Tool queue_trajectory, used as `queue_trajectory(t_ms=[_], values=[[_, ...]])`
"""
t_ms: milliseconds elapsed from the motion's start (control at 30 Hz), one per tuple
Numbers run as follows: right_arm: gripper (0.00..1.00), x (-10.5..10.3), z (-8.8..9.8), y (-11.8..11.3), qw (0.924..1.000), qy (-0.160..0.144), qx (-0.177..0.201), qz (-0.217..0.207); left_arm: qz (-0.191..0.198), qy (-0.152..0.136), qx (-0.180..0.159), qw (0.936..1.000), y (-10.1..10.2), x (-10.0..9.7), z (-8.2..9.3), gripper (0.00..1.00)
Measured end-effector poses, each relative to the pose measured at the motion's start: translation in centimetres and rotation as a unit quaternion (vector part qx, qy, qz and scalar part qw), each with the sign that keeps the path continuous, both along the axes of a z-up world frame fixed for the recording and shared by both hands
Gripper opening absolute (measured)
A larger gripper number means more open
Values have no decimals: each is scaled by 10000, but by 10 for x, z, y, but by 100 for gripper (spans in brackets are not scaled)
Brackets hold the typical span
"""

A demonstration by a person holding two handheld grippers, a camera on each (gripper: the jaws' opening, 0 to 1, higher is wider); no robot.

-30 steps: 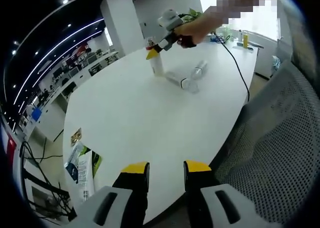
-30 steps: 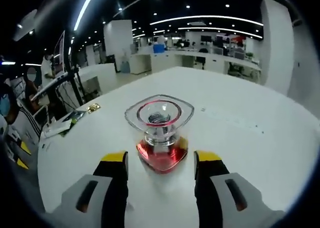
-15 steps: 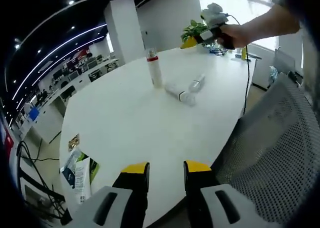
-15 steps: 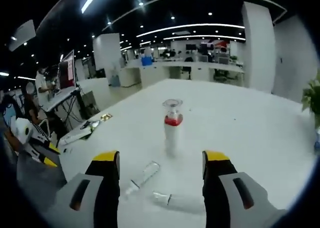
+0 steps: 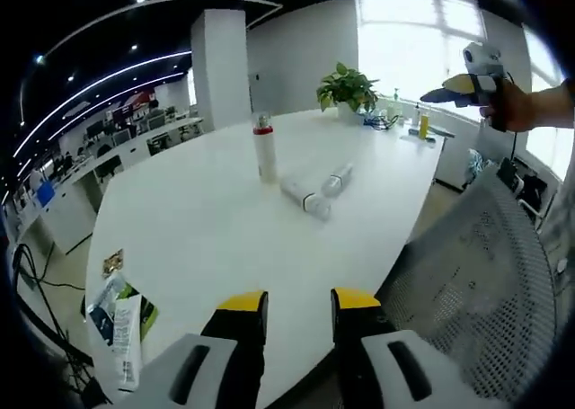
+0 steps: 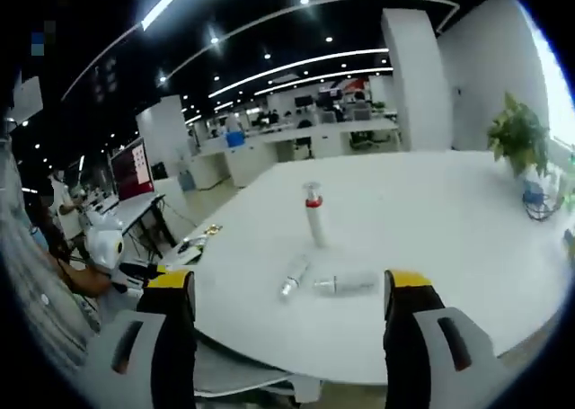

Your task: Arrange the skincare products in the storage area until every visible bottle or jar stands upright without overlapping.

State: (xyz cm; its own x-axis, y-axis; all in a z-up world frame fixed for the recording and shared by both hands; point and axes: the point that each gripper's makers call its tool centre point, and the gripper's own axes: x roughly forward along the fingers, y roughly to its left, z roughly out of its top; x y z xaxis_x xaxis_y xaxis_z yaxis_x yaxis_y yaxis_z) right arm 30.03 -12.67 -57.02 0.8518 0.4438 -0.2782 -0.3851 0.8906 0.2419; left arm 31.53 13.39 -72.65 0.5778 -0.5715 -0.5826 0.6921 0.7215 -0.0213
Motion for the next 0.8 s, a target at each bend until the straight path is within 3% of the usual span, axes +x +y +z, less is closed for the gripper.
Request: queue_trajectory(t_ms=[67, 100, 133, 200, 267, 333, 367, 400, 433, 500, 567, 667, 700, 767, 800], values=[[92, -3, 13, 18, 9988, -168, 451, 4, 29, -56, -80, 9999, 1, 1, 4, 32], [93, -3, 23, 30, 9960, -258, 852, -98, 31, -43, -109, 9999, 2, 2, 4, 35], [95, -3, 31, 39, 9942, -410, 996, -29, 215, 183, -360, 9990, 3, 2, 6, 38], [97, -3, 39, 62, 9903, -315, 1335, 206, 389, 450, -869, 9944, 5, 5, 16, 39], [97, 1, 42, 73, 9913, -404, 1229, 253, 710, 300, -1014, 9919, 22, 18, 25, 39], [97, 4, 43, 90, 9928, -472, 938, 583, 1041, 304, -1280, 9858, 36, 26, 33, 39], [96, 4, 42, 94, 9930, -461, 838, 699, 1216, 452, -1532, 9797, 44, 32, 35, 41], [96, 4, 40, 97, 9936, -429, 695, 776, 1358, 491, -1555, 9772, 53, 37, 34, 50], [96, 4, 42, 98, 9936, -478, 657, 781, 1700, 476, -1527, 9724, 69, 48, 31, 67], [95, 3, 45, 99, 9934, -537, 580, 835, 1887, 311, -1316, 9727, 91, 62, 28, 84], [93, 1, 50, 100, 9928, -633, 545, 857, 1995, 520, -1009, 9733, 114, 67, 17, 82], [81, -5, 46, 101, 9922, -606, 494, 970, 1927, 285, -482, 9797, 145, 86, 3, 81], [81, -6, 45, 102, 9922, -624, 490, 964, 1987, 268, -333, 9791, 153, 91, -3, 80], [83, -7, 42, 103, 9925, -604, 468, 958, 2114, 494, -60, 9761, 170, 97, -18, 79], [82, -9, 41, 103, 9929, -628, 356, 946, 2125, 521, -89, 9757, 171, 99, -21, 79]])
